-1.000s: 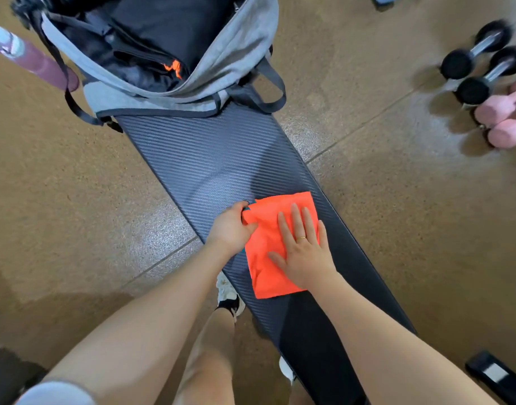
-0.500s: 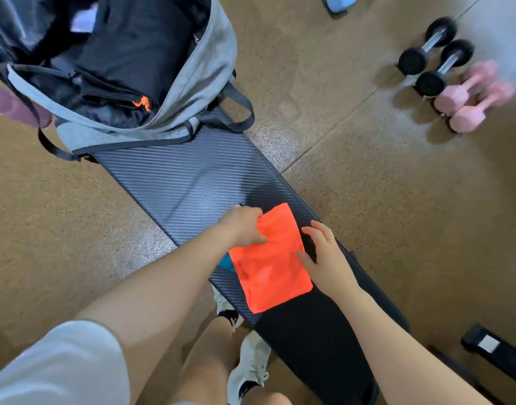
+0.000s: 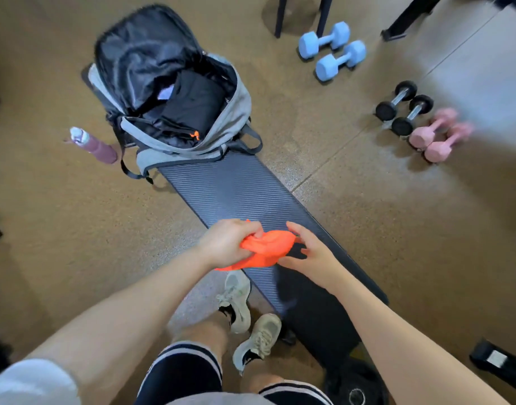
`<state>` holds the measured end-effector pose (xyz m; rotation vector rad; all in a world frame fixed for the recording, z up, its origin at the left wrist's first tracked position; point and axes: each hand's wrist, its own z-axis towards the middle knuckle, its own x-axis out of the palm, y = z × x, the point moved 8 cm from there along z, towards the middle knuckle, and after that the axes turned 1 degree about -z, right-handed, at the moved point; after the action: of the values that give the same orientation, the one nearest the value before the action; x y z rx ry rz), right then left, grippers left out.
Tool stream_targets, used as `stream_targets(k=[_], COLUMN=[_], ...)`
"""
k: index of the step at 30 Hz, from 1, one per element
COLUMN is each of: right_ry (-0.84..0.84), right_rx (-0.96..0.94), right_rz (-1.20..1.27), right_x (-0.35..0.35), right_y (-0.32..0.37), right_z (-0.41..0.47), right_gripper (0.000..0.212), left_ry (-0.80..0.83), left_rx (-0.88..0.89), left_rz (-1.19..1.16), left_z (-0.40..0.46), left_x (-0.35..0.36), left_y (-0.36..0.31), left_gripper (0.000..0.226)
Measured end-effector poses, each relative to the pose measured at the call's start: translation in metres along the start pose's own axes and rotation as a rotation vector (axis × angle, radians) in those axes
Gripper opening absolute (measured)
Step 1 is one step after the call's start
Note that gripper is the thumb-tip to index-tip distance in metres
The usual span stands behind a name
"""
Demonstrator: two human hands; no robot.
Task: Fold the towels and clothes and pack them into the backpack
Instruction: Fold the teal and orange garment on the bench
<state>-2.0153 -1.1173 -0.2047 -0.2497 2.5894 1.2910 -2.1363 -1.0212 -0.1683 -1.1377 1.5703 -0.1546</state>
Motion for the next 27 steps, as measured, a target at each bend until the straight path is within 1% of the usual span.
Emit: stream_targets(k=[2, 4, 6, 8, 9, 13, 15, 18, 22, 25, 26, 27], right_ry=[0.020, 0.023, 0.015, 0.025, 0.037, 0.048, 0.008, -0.082, -0.178, -0.193, -0.191, -0.194], right_rx=[-0.055, -0.109, -0.160, -0.199, -0.209, -0.230, -0.238, -0.217, -0.174, -0.142, -0.120, -0.101], right_rz=[-0.030, -0.010, 0.058, 0.114, 0.140, 0.235, 0.261, 0.314, 0.407, 0.522, 0.561, 0.592], right_x=[0.003, 0.006, 0.008, 0.013, 0.017, 0.037, 0.048, 0.061, 0.079, 0.084, 0.084, 0.083], right_y=[0.032, 0.068, 0.104, 0.140, 0.157, 0.217, 0.244, 0.278, 0.313, 0.326, 0.326, 0.325], right_z=[-0.014, -0.023, -0.026, -0.023, -0.020, 0.012, 0.036, 0.080, 0.137, 0.172, 0.183, 0.193], right_gripper=[0.078, 0.073, 0.062, 0.047, 0.045, 0.053, 0.057, 0.053, 0.049, 0.041, 0.041, 0.044], left_ry=[-0.053, -0.121, -0.200, -0.289, -0.328, -0.408, -0.427, -0.458, -0.382, -0.359, -0.353, -0.337], left_rx=[0.061, 0.090, 0.086, 0.083, 0.075, 0.003, 0.010, -0.001, -0.046, -0.067, -0.091, -0.133], left_rz=[-0.024, -0.055, -0.080, -0.103, -0.122, -0.234, -0.273, -0.386, -0.412, -0.405, -0.413, -0.447], left_z=[-0.025, -0.047, -0.063, -0.076, -0.081, -0.086, -0.080, -0.063, -0.030, -0.003, 0.007, 0.018], left_x=[-0.031, -0.063, -0.096, -0.128, -0.143, -0.204, -0.234, -0.283, -0.332, -0.357, -0.361, -0.362], left_y=[-0.016, -0.025, -0.027, -0.023, -0.018, 0.023, 0.049, 0.090, 0.141, 0.170, 0.179, 0.190], left_gripper=[0.025, 0.022, 0.022, 0.026, 0.026, 0.026, 0.023, 0.019, 0.026, 0.020, 0.018, 0.022])
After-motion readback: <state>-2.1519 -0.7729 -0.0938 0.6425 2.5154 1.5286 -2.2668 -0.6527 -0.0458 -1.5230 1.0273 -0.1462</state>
